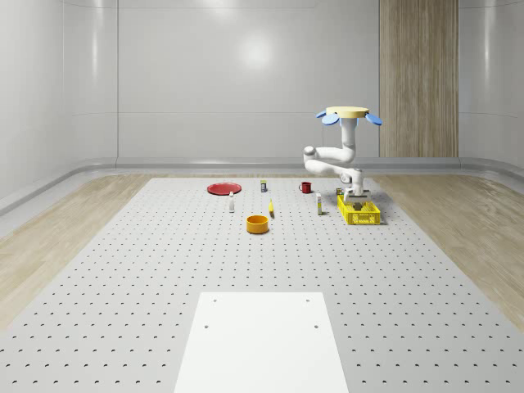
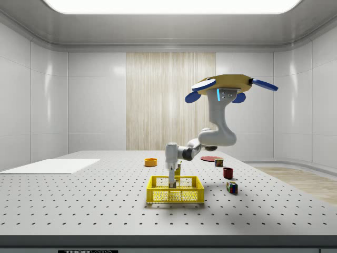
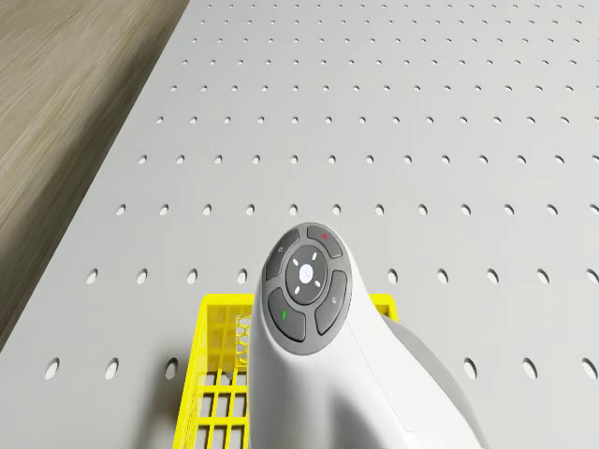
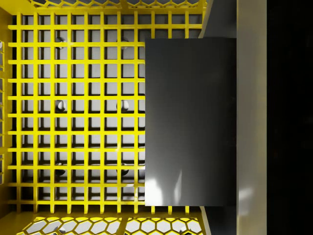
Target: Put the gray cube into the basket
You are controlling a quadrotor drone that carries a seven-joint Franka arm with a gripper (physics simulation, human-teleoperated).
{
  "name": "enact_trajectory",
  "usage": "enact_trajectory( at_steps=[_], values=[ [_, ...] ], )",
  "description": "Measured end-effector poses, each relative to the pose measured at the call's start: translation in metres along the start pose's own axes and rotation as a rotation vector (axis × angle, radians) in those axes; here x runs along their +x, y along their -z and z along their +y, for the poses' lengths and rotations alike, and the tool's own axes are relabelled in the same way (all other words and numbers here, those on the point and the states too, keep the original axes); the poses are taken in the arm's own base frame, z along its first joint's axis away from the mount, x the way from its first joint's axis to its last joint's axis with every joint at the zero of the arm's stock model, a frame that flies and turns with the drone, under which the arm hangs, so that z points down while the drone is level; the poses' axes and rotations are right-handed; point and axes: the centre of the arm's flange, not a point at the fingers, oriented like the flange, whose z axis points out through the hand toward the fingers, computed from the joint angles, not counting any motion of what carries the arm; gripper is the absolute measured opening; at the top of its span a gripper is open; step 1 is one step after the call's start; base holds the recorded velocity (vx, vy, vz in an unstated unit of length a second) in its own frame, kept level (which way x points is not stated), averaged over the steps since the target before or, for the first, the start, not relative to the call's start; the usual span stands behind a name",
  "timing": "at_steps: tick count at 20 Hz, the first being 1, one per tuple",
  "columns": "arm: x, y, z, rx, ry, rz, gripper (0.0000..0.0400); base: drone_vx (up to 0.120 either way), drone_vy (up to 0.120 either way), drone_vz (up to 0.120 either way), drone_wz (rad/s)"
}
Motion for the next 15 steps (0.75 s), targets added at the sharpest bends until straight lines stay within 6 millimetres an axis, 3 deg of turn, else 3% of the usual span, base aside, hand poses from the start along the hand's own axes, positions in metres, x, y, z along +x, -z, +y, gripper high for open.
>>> enact_trajectory(
  at_steps=[2, 5, 15],
  values=[
    [0.0, -0.003, 0.0, 0.0, 0.0, 0.0, 0.0309, 0.0, 0.0, 0.0, 0.0],
    [0.0, -0.003, 0.0, 0.0, 0.0, 0.0, 0.0357, 0.0, 0.0, 0.0, 0.0],
    [0.0, 0.021, 0.0, 0.0, 0.0, 0.0, 0.0396, 0.0, 0.0, 0.0, 0.0]
  ],
)
